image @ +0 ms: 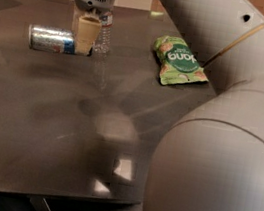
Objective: Pick redbull can
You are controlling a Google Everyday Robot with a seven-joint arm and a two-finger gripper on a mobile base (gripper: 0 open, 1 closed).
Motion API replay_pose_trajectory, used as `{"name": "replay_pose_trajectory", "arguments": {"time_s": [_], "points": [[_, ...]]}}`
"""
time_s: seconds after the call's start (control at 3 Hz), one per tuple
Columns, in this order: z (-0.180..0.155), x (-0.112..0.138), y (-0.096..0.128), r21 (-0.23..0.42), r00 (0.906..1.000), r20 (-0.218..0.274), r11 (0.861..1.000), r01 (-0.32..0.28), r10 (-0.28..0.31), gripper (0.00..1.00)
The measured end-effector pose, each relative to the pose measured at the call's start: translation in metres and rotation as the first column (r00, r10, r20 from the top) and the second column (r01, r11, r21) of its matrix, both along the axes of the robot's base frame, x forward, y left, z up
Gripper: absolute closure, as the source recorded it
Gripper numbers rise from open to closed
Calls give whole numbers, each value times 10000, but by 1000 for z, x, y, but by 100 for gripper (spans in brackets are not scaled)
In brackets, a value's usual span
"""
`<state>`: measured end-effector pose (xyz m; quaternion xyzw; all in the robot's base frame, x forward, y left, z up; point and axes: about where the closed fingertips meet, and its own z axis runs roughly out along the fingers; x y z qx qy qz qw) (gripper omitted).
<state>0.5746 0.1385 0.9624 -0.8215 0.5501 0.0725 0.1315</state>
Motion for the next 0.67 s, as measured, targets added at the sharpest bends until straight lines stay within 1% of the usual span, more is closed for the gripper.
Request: {"name": "replay_pose_trajectory", "arguments": {"time_s": [0.33,0.67], "points": [[19,-6,-9,699,9991,304,9971,-305,284,100],[20,-1,-3,895,9987,463,9956,-275,234,100]]}}
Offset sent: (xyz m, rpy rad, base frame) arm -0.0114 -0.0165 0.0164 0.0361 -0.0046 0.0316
